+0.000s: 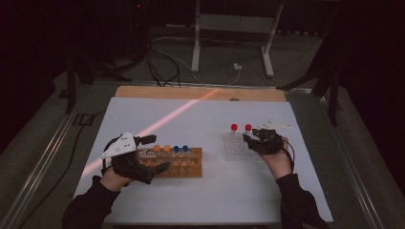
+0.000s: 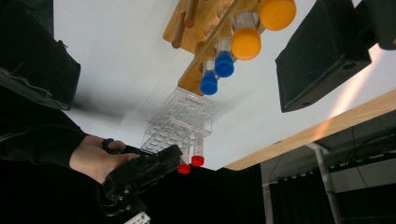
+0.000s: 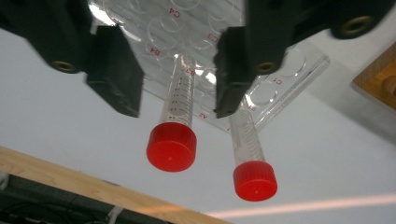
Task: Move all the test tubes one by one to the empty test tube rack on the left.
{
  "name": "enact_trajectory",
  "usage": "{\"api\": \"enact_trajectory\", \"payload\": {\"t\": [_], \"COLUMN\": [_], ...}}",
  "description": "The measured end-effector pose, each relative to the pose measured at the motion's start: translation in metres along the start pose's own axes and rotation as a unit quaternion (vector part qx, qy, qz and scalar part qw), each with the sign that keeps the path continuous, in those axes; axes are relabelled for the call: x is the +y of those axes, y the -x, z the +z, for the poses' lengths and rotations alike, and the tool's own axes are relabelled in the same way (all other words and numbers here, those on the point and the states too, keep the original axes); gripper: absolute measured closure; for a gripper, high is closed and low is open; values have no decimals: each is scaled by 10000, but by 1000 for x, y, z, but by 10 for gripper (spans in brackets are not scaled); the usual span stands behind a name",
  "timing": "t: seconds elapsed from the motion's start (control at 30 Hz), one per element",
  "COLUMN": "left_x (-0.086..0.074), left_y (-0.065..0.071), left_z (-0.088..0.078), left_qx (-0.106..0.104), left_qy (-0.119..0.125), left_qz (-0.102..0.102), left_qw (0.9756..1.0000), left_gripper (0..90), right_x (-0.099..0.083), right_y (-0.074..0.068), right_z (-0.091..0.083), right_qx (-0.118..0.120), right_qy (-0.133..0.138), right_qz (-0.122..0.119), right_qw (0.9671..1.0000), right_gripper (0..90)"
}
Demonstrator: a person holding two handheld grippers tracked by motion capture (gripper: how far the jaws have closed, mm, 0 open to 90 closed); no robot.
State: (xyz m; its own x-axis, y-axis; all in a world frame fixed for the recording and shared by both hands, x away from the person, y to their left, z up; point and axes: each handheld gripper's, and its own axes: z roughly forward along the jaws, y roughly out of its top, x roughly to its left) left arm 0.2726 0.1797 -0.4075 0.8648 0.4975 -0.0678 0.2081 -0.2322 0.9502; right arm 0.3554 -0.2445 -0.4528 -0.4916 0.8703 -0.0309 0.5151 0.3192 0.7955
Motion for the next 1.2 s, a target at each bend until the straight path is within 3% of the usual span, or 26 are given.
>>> {"api": "enact_trajectory", "payload": {"t": [0.4,0.6,1.2], "left_x": [0,0,1], "left_y": [0,0,1], "left_z": [0,-1,0], "left_qx": [7,10,-47], "left_qy": [-3,-5,-24], "left_qz": [3,0,25], "left_qw": [10000,10000,10000], "left_gripper": [6,7,7], "right_x": [3,4,19], "right_y": [0,-1,-1], "right_z": [10,9,-28], "right_qx": [-19,-53,-130], "right_qy": [-112,-41,502], "right_qz": [99,81,-68], "right_qw": [9999,9999,9986], "right_gripper": [730,750,751]}}
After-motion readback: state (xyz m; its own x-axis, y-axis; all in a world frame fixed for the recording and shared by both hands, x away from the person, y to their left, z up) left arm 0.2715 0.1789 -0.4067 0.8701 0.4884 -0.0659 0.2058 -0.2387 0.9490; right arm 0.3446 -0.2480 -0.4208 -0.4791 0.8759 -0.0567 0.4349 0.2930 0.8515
